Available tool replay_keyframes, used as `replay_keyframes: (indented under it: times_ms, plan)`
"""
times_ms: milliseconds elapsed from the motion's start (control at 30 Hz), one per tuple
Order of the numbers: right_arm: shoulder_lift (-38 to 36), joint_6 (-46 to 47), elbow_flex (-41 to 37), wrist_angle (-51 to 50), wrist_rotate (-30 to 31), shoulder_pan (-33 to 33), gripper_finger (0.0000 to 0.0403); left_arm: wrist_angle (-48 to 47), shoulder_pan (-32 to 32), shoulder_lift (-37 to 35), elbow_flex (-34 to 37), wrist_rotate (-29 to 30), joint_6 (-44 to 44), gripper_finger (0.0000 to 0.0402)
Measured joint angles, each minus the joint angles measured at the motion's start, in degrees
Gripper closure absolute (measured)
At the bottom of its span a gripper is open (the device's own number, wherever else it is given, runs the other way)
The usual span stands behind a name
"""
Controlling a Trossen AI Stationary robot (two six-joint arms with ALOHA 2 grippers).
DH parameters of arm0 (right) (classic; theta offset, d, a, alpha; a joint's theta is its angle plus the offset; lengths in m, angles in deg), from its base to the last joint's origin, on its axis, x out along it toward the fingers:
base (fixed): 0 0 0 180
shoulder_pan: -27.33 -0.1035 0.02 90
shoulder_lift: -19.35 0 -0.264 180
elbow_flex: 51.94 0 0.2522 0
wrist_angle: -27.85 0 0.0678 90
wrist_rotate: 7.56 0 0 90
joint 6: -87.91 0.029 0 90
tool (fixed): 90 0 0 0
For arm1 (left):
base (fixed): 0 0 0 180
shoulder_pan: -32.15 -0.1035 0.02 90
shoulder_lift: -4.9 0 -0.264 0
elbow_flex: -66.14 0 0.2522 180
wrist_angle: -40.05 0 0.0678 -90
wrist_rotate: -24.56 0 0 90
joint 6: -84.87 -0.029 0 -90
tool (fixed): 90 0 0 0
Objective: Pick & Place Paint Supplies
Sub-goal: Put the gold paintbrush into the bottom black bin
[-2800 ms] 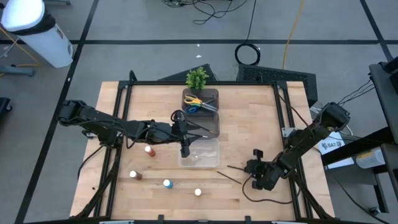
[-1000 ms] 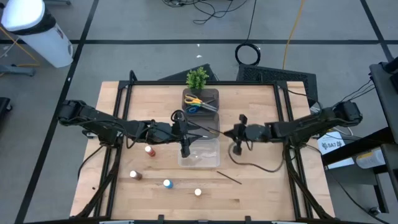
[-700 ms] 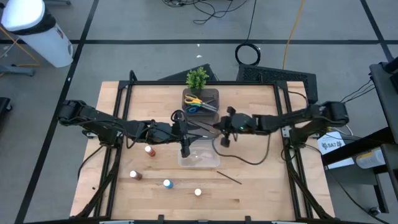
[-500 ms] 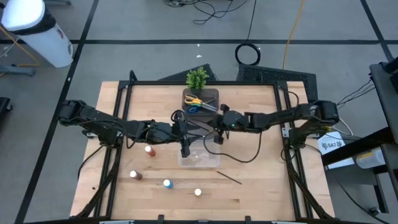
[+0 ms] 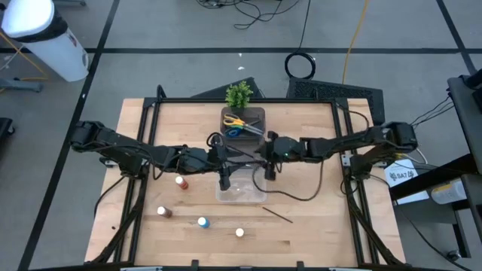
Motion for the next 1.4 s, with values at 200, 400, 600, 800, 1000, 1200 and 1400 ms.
replay_keyframes:
  times_ms: [200, 400, 600, 800, 1000, 1200, 1400]
  plan:
    - [-7.17, 8.64, 0.00, -11.11, -4.80, -8.65, 0.0232, 0.00, 0.00, 0.00, 0.00, 0.00, 0.00, 0.0213]
    - [-7.61, 13.52, 0.00, -15.60, 4.20, -25.55, 0.0243, -0.04, 0.00, 0.00, 0.00, 0.00, 0.00, 0.0213]
    - [-0.26, 22.46, -0.05, -17.76, 17.86, -36.74, 0.0251, 0.33, 0.02, 0.01, 0.00, 0.00, 0.00, 0.0213]
    - [10.41, 27.84, -0.04, -12.63, 19.27, -39.33, 0.0253, 0.35, 0.01, 0.02, 0.00, -0.01, 0.00, 0.0213]
    - [18.66, 28.28, -0.04, -4.05, 19.46, -37.84, 0.0259, 0.42, 0.00, 0.02, 0.00, 0.00, 0.00, 0.0213]
    - [20.46, 31.93, 0.09, -2.95, 17.94, -34.51, 0.0267, 0.39, 0.00, 0.02, 0.00, 0.00, 0.00, 0.0213]
    - [20.42, 32.81, 0.23, -10.42, 13.43, -33.42, 0.0296, 0.40, 0.01, 0.02, 0.00, 0.00, 0.00, 0.0213]
